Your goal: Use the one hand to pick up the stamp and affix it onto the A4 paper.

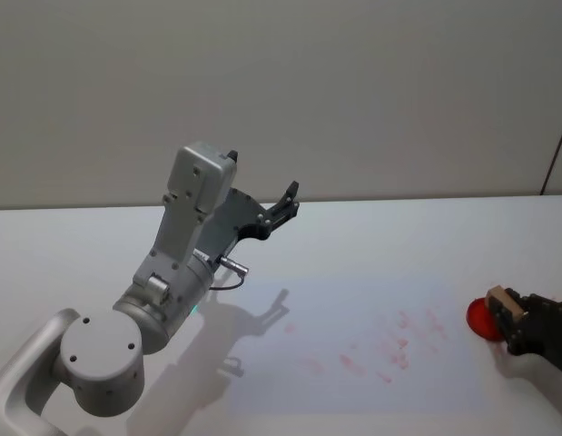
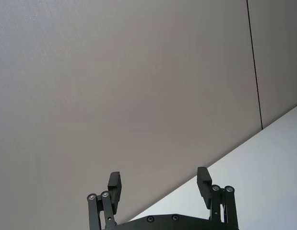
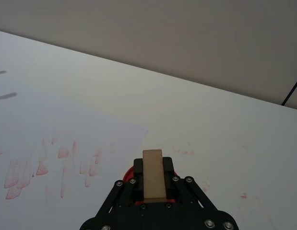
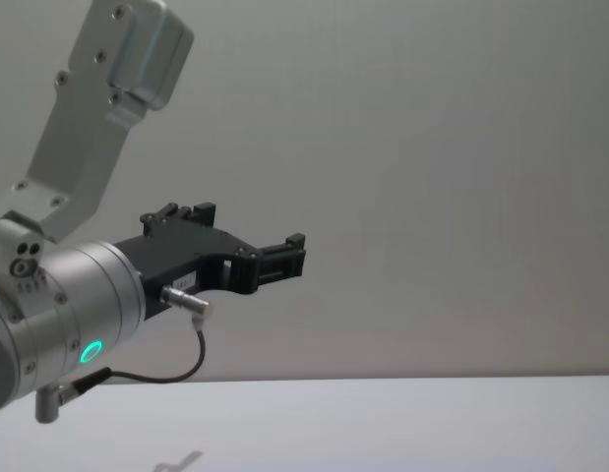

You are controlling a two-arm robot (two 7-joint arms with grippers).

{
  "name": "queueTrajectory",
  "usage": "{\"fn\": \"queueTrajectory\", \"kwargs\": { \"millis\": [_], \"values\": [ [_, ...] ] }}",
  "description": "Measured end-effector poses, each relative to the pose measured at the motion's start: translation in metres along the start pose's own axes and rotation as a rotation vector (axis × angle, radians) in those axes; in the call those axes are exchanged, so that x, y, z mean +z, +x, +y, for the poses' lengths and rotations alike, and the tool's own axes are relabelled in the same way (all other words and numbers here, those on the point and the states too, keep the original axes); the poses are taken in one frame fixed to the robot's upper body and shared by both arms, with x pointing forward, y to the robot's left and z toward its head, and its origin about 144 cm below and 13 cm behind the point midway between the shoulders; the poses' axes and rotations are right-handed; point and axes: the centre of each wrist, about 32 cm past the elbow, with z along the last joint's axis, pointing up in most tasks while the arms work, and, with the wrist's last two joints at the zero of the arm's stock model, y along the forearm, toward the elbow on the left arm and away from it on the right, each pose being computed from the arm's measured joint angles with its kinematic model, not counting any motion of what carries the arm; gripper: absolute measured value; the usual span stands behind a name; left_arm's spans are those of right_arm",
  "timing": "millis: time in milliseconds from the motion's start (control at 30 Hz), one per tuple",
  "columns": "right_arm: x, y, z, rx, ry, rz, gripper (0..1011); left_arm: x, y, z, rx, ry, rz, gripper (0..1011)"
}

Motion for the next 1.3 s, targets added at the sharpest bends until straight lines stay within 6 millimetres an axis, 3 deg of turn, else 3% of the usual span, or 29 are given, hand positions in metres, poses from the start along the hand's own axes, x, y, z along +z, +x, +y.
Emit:
{"fn": "queueTrajectory", "kwargs": {
  "millis": [267, 733, 900, 1133, 1300],
  "values": [
    [-0.002, -0.001, 0.003, 0.002, -0.003, -0.003, 233, 0.000, 0.000, 0.000, 0.000, 0.000, 0.000, 1001],
    [0.000, -0.001, 0.006, 0.001, 0.003, -0.008, 652, 0.000, 0.000, 0.000, 0.000, 0.000, 0.000, 1001],
    [0.004, -0.002, 0.008, -0.010, 0.023, -0.002, 843, 0.000, 0.000, 0.000, 0.000, 0.000, 0.000, 1001],
    [0.012, -0.002, 0.009, -0.029, 0.058, 0.005, 1001, 0.000, 0.000, 0.000, 0.000, 0.000, 0.000, 1001],
    [0.017, -0.003, 0.009, -0.043, 0.077, 0.008, 1001, 0.000, 0.000, 0.000, 0.000, 0.000, 0.000, 1001]
  ]
}}
